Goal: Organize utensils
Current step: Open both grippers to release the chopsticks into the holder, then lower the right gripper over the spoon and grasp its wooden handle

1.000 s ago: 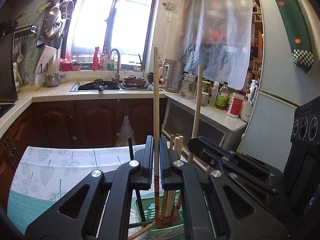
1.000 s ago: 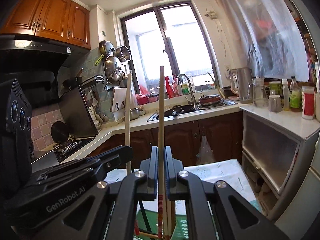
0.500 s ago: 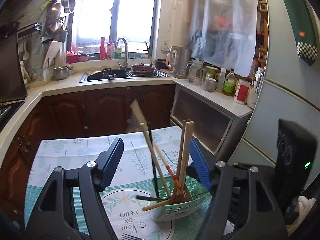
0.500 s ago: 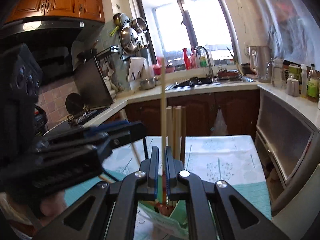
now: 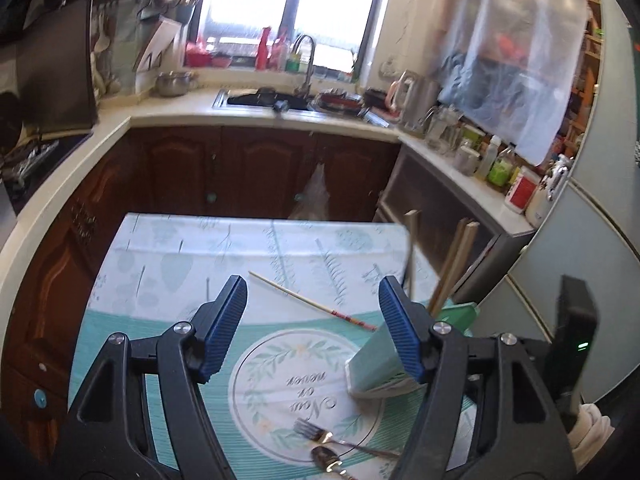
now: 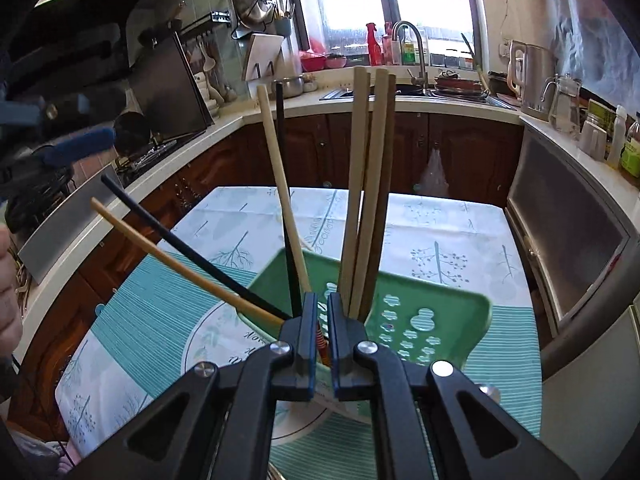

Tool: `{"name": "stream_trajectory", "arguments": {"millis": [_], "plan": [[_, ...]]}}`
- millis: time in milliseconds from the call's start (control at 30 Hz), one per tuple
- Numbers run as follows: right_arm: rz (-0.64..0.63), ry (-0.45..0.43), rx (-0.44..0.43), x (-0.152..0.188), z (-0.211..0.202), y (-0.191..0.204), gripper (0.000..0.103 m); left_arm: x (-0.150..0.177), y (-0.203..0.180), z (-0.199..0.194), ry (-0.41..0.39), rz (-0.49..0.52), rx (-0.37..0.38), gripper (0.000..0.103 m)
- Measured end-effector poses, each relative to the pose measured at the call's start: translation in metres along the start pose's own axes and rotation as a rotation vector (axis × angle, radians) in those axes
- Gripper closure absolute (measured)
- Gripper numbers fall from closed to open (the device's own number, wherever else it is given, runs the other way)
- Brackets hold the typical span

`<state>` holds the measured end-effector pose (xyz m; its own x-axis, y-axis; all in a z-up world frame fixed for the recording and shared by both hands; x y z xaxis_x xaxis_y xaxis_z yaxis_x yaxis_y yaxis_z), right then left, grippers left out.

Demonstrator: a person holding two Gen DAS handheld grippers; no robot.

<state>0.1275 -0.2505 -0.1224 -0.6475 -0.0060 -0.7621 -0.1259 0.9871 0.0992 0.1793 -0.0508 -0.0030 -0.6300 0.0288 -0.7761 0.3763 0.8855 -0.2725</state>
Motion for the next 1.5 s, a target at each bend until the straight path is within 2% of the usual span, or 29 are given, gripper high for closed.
{"name": "stream_trajectory", "arguments": {"millis": [167, 267, 367, 500, 667, 767, 833, 933, 1033, 1167, 1267, 1500], "plan": [[0.002, -0.005, -0.007, 0.003, -0.009, 0.002, 0.098, 0.015, 0.048, 0.032, 0.168, -0.142, -0.014, 0.037], [-0.002, -0.003, -0.015, 0.004, -0.016, 0.005, 0.098, 0.029, 0.072, 0.045, 0.24, -0.199, -0.043, 0.037], [-0.008, -0.002, -0.022, 0.002, -0.023, 0.008, 0.098, 0.045, 0.081, 0.053, 0.296, -0.211, -0.067, 0.037], [-0.034, 0.005, -0.043, 0.002, -0.035, 0.018, 0.098, 0.074, 0.082, 0.054, 0.386, -0.169, -0.101, 0.037], [-0.1, 0.079, -0.089, 0.013, -0.037, 0.039, 0.098, 0.129, 0.069, 0.053, 0.526, -0.156, -0.041, 0.037], [-0.147, 0.187, -0.115, 0.031, -0.02, 0.052, 0.098, 0.164, 0.06, 0.055, 0.609, -0.184, 0.03, 0.037], [-0.17, 0.273, -0.122, 0.048, -0.005, 0.06, 0.098, 0.179, 0.054, 0.055, 0.633, -0.191, 0.058, 0.037], [-0.131, 0.409, -0.179, 0.075, 0.017, 0.066, 0.098, 0.194, 0.049, 0.055, 0.646, -0.207, 0.079, 0.037], [-0.091, 0.49, -0.197, 0.093, 0.032, 0.071, 0.098, 0.203, 0.047, 0.054, 0.652, -0.22, 0.107, 0.037], [-0.032, 0.521, -0.22, 0.103, 0.037, 0.075, 0.097, 0.207, 0.048, 0.056, 0.664, -0.228, 0.122, 0.037], [-0.037, 0.528, -0.202, 0.106, 0.041, 0.077, 0.086, 0.211, 0.051, 0.057, 0.675, -0.257, 0.137, 0.037], [-0.086, 0.546, -0.155, 0.113, 0.049, 0.085, 0.085, 0.209, 0.061, 0.061, 0.654, -0.315, 0.144, 0.037]]}}
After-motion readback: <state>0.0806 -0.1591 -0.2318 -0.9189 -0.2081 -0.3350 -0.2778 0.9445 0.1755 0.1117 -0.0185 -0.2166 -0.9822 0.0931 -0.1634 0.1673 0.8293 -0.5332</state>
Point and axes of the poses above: each gripper's, at about its wrist camera, not at the fingertips, and z roughly the way its jaws point, y to its left, x to its underside, the point moved 1 cm from there along z, roughly the way its jaws point, and after that the axes turned 7 degrees about x, right-handed, at the moved point
